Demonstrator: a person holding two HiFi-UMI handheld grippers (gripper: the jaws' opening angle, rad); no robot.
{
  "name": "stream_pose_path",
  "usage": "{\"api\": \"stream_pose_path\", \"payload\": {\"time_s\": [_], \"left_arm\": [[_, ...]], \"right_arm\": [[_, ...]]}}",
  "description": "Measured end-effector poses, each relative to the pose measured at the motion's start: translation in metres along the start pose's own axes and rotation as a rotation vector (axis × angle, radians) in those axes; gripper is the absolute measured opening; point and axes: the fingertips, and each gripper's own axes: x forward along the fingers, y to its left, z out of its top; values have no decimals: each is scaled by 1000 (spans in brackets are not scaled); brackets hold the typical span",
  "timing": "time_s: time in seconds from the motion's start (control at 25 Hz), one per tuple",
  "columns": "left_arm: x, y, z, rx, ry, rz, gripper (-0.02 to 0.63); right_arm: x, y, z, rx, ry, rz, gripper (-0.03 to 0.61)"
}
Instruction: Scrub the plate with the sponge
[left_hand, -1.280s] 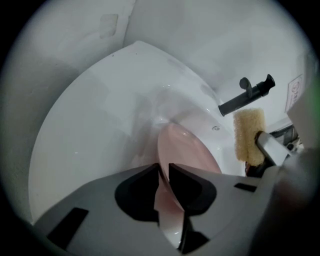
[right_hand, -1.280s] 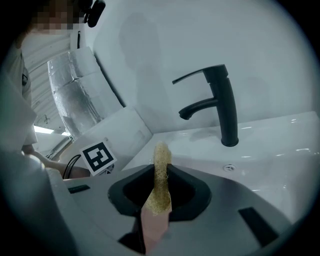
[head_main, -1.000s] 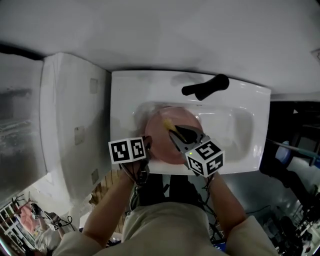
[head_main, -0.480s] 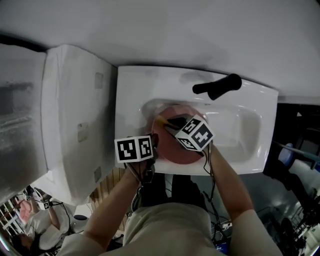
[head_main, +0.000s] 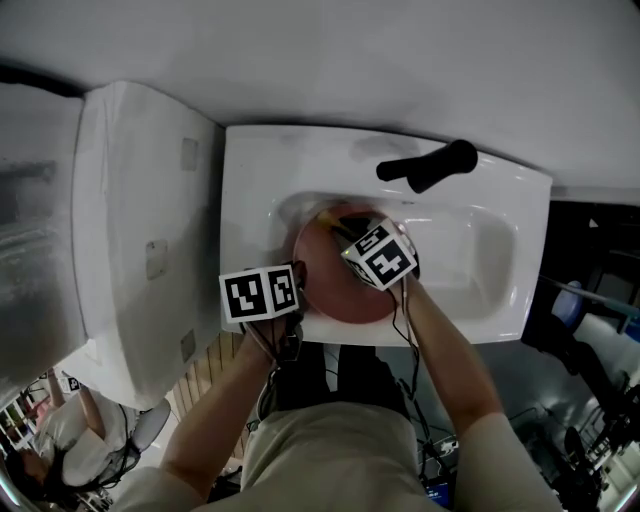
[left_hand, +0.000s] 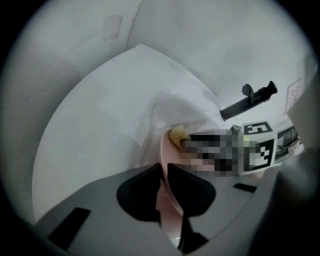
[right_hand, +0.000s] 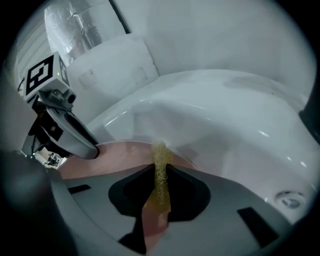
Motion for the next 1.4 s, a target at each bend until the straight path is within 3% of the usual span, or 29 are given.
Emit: {"api": "stream_pose_path", "payload": {"time_s": [0.16, 0.36, 0.68, 0.96, 1.12, 1.28, 1.4], "left_arm": [[1, -1, 0, 2, -7, 11, 52], [0, 7, 7, -10, -41, 59, 40], [3, 5, 11, -27, -72, 87, 31], [11, 0, 14, -21, -74, 83, 28], [11, 1, 16, -7, -92, 97, 26], [12, 0, 16, -7, -105, 108, 25], [11, -1, 15, -5, -108, 106, 23]], "right_arm": [[-7, -26, -16, 30, 26, -83, 71], [-18, -44, -40, -6, 149, -170, 71], [-56, -46, -84, -41, 267, -211, 71], [-96, 3, -111, -17, 325, -18, 71], [-107, 53, -111, -105, 351, 119, 71], [-100, 108, -90, -138, 281, 285, 69], [-86, 126, -71, -148, 238, 333, 69]]}}
